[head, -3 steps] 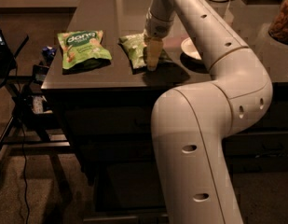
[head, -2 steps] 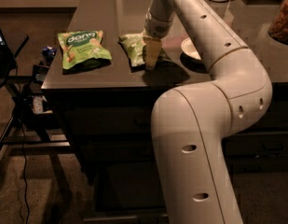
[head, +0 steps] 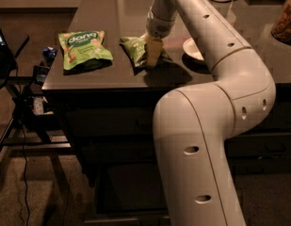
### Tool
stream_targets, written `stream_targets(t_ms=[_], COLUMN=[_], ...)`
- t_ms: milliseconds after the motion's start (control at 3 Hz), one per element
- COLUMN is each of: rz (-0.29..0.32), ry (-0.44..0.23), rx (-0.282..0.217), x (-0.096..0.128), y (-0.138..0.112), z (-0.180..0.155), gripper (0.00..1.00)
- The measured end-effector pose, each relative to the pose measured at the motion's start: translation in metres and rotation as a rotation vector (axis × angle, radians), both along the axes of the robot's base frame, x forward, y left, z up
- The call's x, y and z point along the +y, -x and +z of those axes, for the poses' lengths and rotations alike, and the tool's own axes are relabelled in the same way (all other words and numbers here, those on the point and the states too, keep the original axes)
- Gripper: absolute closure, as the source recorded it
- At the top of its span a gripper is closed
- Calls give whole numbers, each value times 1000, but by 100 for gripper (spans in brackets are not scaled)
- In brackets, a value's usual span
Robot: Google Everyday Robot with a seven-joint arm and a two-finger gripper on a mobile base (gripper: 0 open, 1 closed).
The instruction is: Place green jalapeno chip bag into bottom drawer
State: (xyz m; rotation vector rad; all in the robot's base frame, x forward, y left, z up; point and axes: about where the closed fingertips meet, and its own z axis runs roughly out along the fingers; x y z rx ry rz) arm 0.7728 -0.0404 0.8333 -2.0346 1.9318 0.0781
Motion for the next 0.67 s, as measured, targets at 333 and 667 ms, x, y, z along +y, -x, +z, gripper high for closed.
stream_targets(t_ms=[333,667], rz=[0,0], ry=[0,0], rx=[0,0], x=[0,0], y=[0,0], z=[0,0], gripper=[89,100])
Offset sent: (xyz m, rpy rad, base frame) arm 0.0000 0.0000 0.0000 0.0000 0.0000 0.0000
